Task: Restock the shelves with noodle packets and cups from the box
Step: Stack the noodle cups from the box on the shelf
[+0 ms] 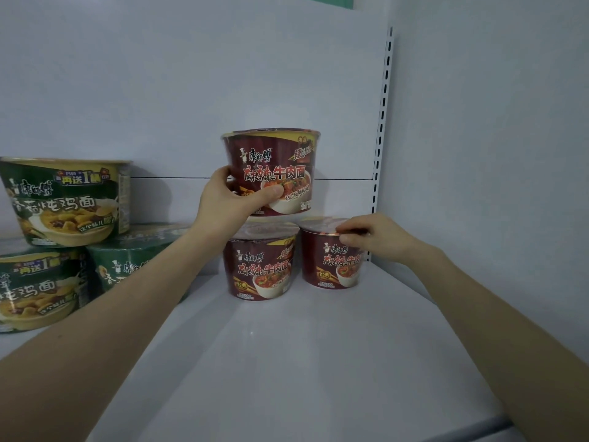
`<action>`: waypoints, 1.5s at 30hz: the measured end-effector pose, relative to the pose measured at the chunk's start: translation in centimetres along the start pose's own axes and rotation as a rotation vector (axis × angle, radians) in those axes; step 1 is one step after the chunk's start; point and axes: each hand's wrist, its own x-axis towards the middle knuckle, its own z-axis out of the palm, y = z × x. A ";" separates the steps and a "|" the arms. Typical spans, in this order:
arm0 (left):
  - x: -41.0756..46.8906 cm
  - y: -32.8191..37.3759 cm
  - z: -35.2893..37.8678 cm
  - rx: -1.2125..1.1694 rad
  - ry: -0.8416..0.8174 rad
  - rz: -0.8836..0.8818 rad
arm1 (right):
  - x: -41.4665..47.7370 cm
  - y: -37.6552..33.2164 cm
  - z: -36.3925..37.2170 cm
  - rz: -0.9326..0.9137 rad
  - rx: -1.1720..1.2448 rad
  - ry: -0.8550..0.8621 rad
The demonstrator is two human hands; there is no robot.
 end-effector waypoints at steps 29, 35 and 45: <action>-0.1 0.1 0.8 0.004 0.002 -0.008 | -0.4 1.4 -1.5 0.070 -0.115 0.082; -0.2 0.1 0.9 0.006 0.003 0.003 | -0.5 1.0 -1.2 0.094 -0.105 0.126; -0.6 0.3 1.6 0.006 0.007 0.012 | -0.9 0.7 -1.0 0.109 -0.086 0.119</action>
